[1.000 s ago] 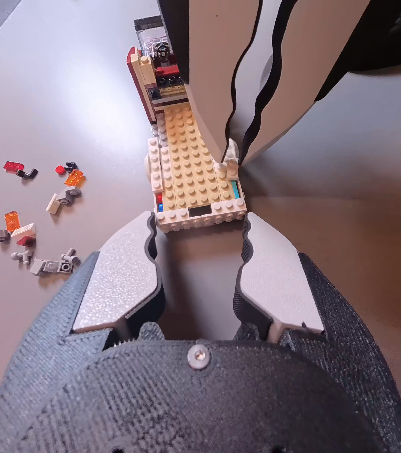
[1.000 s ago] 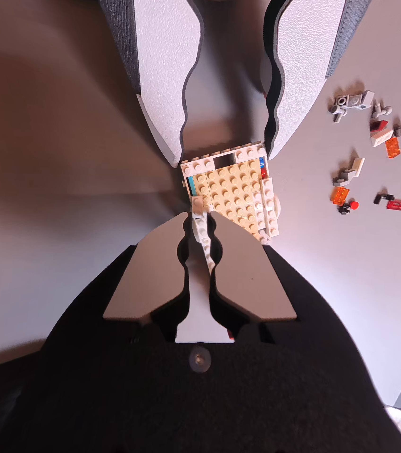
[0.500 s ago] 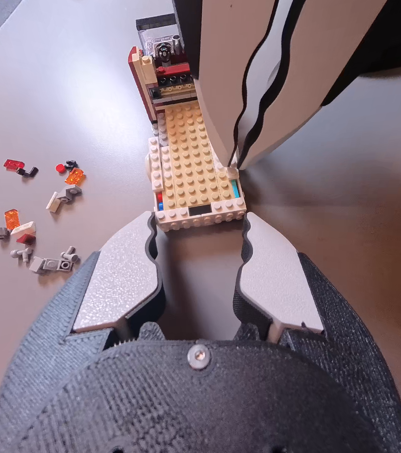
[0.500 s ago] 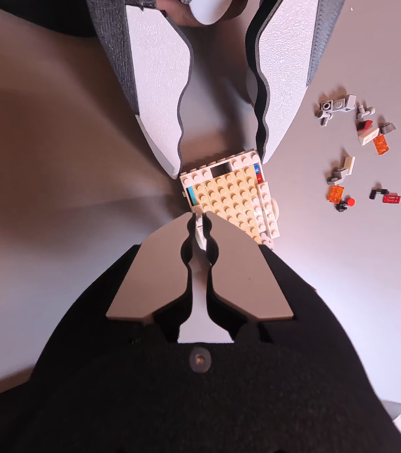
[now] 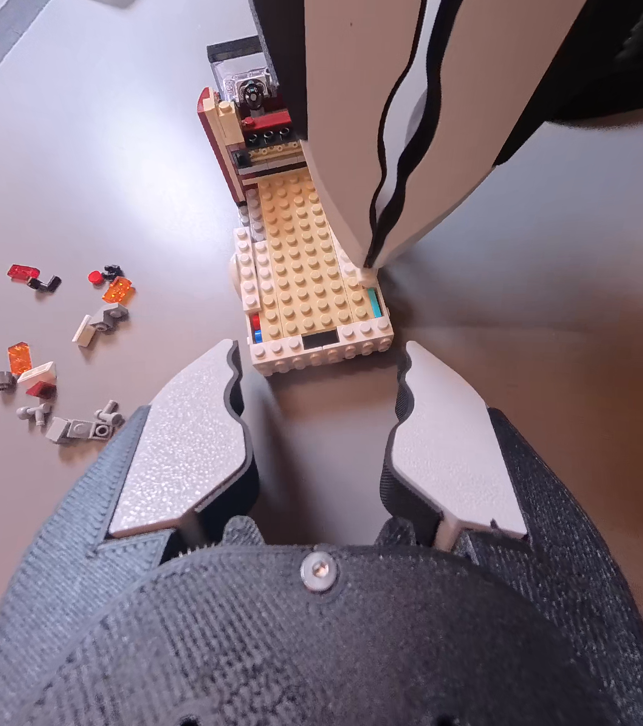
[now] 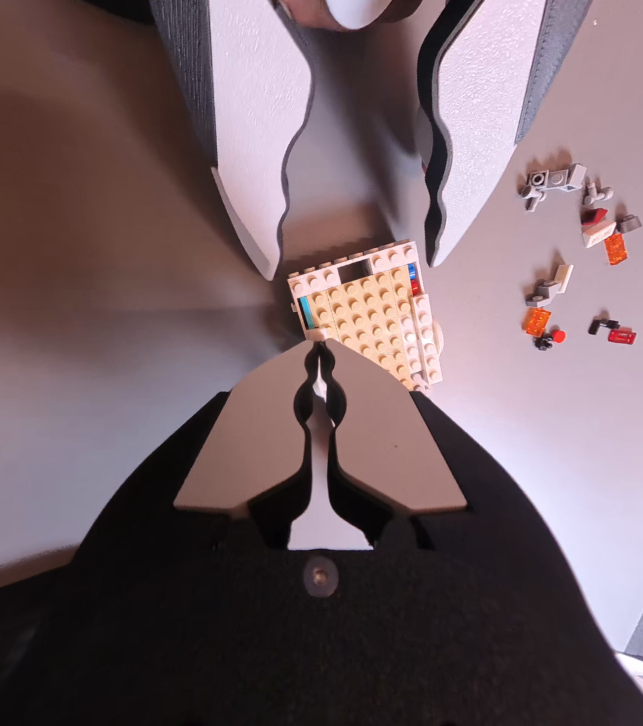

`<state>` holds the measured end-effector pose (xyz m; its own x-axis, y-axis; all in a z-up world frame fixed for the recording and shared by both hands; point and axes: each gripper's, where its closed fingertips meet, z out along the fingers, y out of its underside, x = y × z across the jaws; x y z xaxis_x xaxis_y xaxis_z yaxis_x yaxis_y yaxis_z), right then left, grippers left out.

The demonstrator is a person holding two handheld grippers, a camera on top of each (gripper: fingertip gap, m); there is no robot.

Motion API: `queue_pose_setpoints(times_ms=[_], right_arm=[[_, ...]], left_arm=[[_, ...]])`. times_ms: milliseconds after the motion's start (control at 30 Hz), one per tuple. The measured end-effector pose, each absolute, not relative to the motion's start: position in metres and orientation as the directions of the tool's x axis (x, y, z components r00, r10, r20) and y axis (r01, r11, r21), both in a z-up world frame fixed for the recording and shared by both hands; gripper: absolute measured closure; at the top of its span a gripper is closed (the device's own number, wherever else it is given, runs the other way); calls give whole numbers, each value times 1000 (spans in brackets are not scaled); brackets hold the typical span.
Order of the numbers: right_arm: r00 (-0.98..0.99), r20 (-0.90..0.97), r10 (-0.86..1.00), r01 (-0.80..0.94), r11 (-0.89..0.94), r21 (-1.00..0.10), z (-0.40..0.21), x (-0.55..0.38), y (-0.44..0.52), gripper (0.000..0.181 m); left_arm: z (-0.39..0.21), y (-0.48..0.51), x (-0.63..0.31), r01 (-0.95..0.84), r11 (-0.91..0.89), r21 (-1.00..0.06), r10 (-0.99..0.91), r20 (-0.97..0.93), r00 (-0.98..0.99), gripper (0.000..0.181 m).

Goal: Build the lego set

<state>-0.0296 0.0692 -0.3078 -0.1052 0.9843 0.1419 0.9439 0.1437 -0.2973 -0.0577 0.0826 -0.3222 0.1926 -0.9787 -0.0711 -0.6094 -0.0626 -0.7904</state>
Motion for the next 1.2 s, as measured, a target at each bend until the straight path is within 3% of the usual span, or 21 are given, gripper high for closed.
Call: queue_pose_setpoints(times_ms=[1200], right_arm=[[-44, 53, 998, 947, 59, -315, -306, -28, 66, 171]], left_arm=[[-325, 87, -56, -616, -64, -785, -973, -88, 214, 109]])
